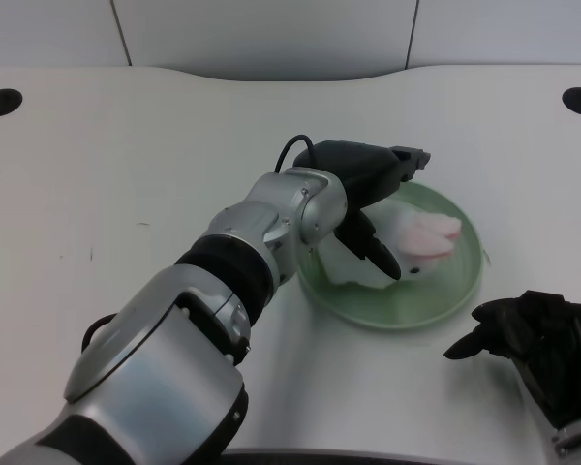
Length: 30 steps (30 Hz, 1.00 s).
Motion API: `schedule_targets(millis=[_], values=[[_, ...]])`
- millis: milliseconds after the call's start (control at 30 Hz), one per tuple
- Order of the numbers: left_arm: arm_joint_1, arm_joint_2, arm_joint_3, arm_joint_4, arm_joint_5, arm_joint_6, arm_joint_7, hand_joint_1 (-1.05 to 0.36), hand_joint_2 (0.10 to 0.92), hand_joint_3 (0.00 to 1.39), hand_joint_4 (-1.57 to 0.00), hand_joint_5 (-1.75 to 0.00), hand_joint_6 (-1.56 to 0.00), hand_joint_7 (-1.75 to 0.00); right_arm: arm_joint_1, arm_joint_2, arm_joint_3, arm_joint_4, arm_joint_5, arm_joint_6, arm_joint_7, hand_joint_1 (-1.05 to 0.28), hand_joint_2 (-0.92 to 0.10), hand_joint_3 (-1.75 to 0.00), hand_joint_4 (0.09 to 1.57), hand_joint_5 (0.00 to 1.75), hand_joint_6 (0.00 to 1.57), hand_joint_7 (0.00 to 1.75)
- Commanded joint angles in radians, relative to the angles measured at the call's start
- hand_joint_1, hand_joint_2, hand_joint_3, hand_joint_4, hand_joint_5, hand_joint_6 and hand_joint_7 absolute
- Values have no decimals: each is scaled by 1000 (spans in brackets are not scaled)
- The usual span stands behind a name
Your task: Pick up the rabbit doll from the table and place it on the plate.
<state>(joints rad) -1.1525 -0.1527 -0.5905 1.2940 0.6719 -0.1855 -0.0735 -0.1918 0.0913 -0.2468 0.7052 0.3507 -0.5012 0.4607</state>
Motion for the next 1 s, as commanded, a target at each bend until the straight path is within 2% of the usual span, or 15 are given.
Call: schedule_targets(millis=[33,400,467,500,533,567,633,800,867,1000], values=[[-12,8,0,-9,0,5,-11,-975,862,6,1,1,1,1,4,-9,-6,-4,11,8,1,-1048,-761,0,1378,704,1572,338],[-12,8,0,-10,0,5,-11,-975,863,4,1,1,1,1,4,-9,-6,-4,11,8,1,-1048,-761,0,1380,701,1572,338],[-12,40,37,-31,-38,-3,-44,-968,867,5,1,1,1,1,-2,-8,-11,1,13,5,-7,-1048,-761,0,1385,701,1572,340],[98,110,211,-143,-236,-60,-110,-961,865,4,1,1,1,1,-12,-16,-18,13,16,4,-5,-1048,-760,0,1385,700,1572,341],[243,182,371,-303,-424,-93,-179,-796,898,112,-245,-150,-222,-108,-26,-29,-26,30,19,2,-3,-1048,-769,-5,1380,696,1572,332],[350,231,479,-424,-553,-109,-229,-704,909,169,-296,-324,-332,-123,-36,-38,-33,45,19,-2,-2,-1048,-778,-9,1376,693,1572,327],[449,269,553,-563,-653,-75,-285,-622,919,200,-233,-647,-440,-94,-50,-47,-41,65,17,-12,2,-1048,-789,-14,1373,689,1572,318],[529,287,582,-760,-737,70,-347,-571,921,171,-185,-741,-435,-56,-75,-59,-54,113,21,-32,29,-1048,-800,-15,1375,683,1572,285],[563,288,602,-841,-792,143,-364,-555,921,155,-181,-744,-435,-51,-83,-61,-58,126,21,-32,29,-1048,-797,-12,1380,681,1572,281],[626,302,630,-953,-869,209,-386,-582,921,149,-164,-745,-425,-39,-92,-66,-59,141,16,-36,25,-1048,-793,-8,1388,675,1572,290]])
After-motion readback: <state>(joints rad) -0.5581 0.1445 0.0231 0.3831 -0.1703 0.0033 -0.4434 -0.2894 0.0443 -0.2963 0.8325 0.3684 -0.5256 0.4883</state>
